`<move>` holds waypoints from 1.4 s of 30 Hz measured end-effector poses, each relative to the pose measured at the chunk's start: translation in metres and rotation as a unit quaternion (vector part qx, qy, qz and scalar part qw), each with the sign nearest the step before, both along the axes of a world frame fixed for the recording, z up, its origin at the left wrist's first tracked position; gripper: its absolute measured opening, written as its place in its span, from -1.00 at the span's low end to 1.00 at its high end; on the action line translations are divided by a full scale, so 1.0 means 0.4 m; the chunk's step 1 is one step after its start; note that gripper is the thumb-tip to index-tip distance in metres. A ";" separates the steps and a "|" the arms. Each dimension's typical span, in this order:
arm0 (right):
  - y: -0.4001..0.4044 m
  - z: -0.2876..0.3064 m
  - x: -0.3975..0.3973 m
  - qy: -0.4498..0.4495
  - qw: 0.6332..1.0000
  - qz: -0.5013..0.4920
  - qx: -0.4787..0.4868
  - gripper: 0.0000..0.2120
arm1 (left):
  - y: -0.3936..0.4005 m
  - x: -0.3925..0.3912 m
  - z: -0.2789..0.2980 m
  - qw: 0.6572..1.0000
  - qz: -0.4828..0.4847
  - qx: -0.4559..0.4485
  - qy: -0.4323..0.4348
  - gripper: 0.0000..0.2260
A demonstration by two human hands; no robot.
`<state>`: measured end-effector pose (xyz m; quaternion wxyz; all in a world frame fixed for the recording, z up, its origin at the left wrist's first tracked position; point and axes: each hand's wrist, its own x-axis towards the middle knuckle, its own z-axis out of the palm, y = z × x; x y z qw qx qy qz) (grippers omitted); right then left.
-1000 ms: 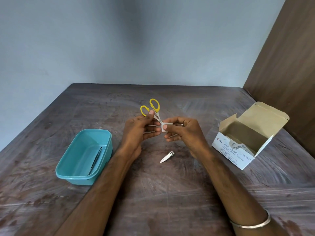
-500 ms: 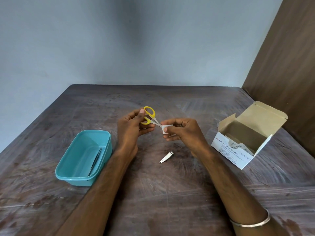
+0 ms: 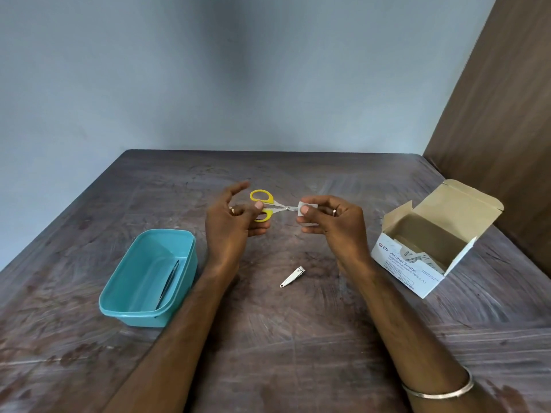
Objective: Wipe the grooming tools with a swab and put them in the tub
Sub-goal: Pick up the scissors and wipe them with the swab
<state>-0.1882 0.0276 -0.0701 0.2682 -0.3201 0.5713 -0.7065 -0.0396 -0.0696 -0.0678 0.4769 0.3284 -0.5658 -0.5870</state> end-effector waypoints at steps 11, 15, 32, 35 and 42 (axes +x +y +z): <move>0.002 0.013 -0.008 -0.058 0.996 -0.016 -0.071 -0.89 | -0.012 -0.018 -0.039 0.971 -0.043 -0.121 -0.202 -0.72; 0.008 0.017 -0.007 -0.108 0.990 0.012 -0.086 -0.90 | -0.010 -0.017 -0.035 0.952 -0.025 -0.171 -0.254 -0.71; 0.008 0.019 -0.005 -0.188 0.975 0.062 -0.100 -0.89 | 0.000 -0.014 -0.035 0.961 -0.033 -0.122 -0.246 -0.84; 0.006 0.018 -0.006 -0.191 0.975 0.061 -0.102 -0.89 | 0.008 -0.011 -0.030 0.961 -0.026 -0.122 -0.246 -0.84; 0.012 0.027 -0.008 -0.194 0.973 0.071 -0.104 -0.90 | 0.052 0.001 0.014 0.926 0.028 -0.203 -0.317 -0.77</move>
